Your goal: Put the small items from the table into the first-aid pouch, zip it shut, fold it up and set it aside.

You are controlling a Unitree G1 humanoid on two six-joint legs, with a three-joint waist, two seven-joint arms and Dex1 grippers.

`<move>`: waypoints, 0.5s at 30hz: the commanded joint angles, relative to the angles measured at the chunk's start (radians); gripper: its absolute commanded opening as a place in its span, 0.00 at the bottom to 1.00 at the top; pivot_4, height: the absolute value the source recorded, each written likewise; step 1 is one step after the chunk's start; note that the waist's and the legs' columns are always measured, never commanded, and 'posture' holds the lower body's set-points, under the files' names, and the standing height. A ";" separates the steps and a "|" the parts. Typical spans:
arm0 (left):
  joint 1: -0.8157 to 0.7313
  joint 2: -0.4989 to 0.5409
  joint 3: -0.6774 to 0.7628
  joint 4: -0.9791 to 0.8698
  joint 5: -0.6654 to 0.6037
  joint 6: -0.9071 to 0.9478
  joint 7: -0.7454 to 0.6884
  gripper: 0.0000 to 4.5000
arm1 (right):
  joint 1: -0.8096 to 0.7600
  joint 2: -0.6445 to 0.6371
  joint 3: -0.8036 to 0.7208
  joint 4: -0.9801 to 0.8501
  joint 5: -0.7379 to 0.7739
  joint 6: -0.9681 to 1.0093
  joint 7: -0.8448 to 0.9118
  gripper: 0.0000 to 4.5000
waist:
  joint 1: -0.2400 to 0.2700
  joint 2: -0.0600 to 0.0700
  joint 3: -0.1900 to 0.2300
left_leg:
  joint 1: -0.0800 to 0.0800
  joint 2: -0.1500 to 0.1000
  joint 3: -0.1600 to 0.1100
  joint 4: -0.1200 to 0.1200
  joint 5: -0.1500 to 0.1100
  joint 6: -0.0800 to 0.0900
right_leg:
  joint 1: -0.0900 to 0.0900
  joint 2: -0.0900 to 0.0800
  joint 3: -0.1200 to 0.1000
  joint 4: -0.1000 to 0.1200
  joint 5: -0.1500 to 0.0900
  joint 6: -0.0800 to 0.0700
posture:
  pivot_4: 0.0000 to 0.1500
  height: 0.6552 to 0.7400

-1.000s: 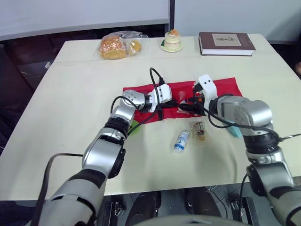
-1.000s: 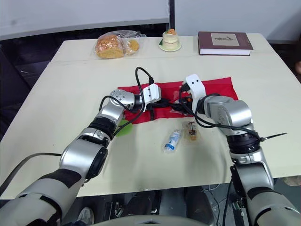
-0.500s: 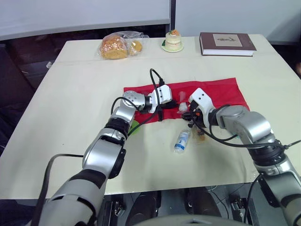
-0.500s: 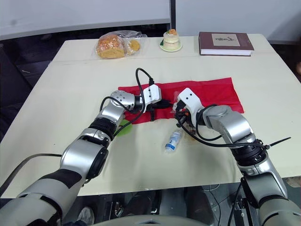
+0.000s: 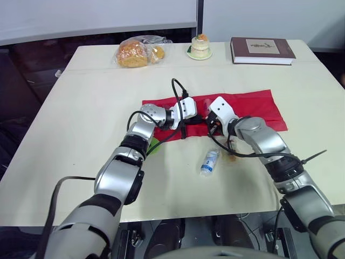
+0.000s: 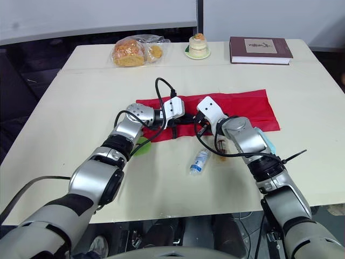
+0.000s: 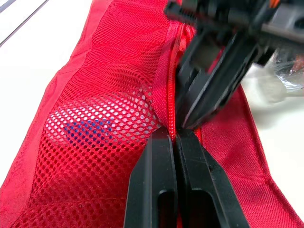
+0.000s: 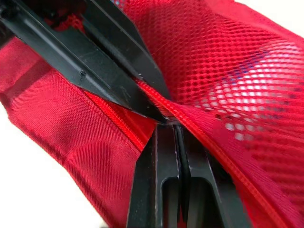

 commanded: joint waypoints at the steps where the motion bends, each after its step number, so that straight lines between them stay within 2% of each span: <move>1: -0.002 -0.014 -0.005 -0.034 -0.006 -0.026 -0.017 0.00 | -0.054 0.029 -0.014 0.010 -0.027 -0.065 -0.006 0.01 | 0.000 0.000 0.000 | 0.000 0.000 0.000 0.000 0.000 0.000 | 0.000 0.000 0.000 0.000 0.000 0.000 | 1.00 0.87; 7: -0.011 -0.005 0.003 -0.013 0.000 -0.031 -0.003 0.00 | -0.018 0.011 -0.038 -0.064 -0.021 -0.029 0.022 0.01 | 0.001 0.000 0.000 | 0.000 0.000 0.000 0.000 0.000 0.000 | 0.000 0.000 0.000 0.000 0.000 0.000 | 1.00 0.87; 15: -0.027 -0.003 0.033 0.016 -0.024 0.005 0.009 0.00 | 0.163 -0.098 -0.143 -0.407 0.083 0.022 0.099 0.01 | 0.003 0.000 0.000 | 0.000 0.000 0.000 0.000 0.000 0.000 | 0.000 0.000 0.000 0.000 0.000 0.000 | 1.00 0.87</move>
